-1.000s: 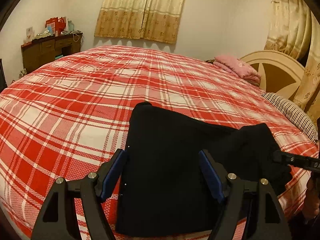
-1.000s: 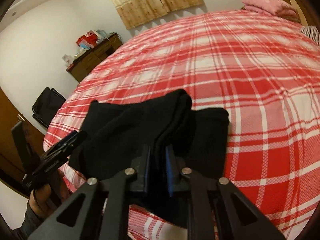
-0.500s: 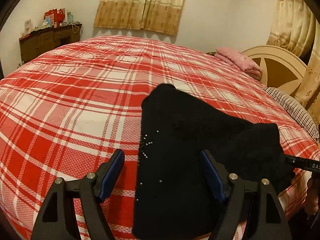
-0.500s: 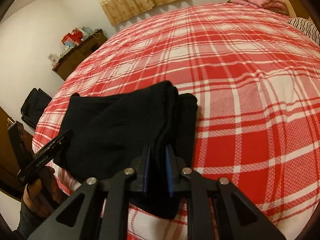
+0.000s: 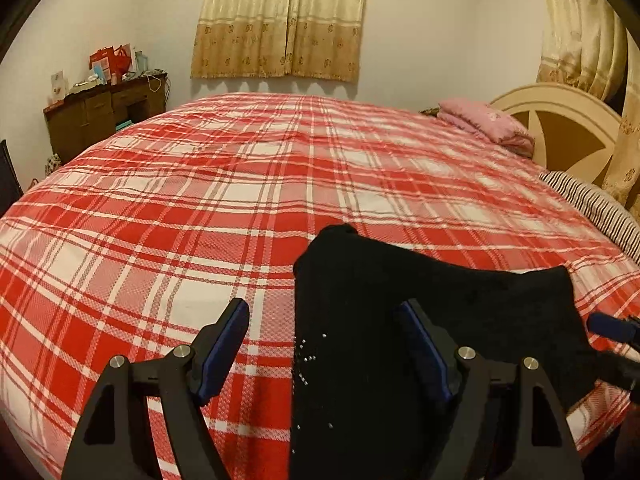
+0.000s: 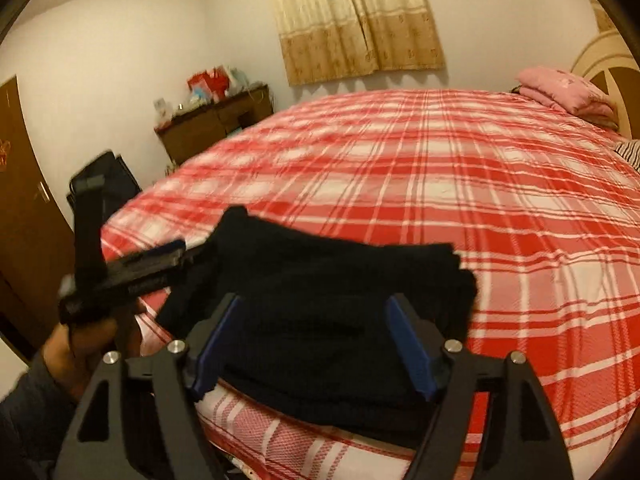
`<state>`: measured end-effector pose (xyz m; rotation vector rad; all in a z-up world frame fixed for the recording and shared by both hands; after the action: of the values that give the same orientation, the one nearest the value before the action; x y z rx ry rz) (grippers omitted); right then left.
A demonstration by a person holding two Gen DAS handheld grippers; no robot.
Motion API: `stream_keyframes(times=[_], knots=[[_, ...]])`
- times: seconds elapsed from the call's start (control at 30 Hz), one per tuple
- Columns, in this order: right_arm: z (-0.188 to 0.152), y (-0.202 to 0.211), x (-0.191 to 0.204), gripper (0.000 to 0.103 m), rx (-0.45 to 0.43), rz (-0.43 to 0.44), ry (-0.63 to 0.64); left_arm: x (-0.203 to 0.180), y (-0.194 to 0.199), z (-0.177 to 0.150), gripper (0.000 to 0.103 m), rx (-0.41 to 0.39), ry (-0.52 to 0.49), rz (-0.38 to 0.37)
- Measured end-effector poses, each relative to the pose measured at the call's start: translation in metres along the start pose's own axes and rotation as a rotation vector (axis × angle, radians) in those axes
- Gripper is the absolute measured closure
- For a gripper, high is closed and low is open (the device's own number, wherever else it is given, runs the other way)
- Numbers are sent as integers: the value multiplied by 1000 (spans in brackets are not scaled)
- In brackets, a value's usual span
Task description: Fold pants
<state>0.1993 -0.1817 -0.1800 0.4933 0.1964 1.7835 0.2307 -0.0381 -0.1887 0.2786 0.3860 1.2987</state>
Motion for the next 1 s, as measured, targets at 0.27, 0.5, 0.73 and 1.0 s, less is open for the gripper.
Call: stream_keyframes(times=[0.27,0.5,0.73,1.0], knots=[[-30,-21,-35,26,145,-57,-71,9,-17,-15,24,63,65,-29],[-37,-18,-31,26,147,-67,17,12,-17,-17,18,64,79,-25],[-40,-19,-29,26,144,-81,62,22,-24,8,18,49,-9,54],[-42,-22,-28,26,142,-91,90,36,-54,-3,6,124,16,45]])
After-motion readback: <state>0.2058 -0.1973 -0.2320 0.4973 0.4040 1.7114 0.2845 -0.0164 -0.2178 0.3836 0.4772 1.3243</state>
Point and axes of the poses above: each gripper's, at about its wrist camera, not at the fingertips, and y roughly against the way its jaws point, x to its left, z to its top, the point moved 6 cm from there along -y, roughly the way its jaws point, and after that the axes turned 13 degrees about -x, right-handed, at the moved point
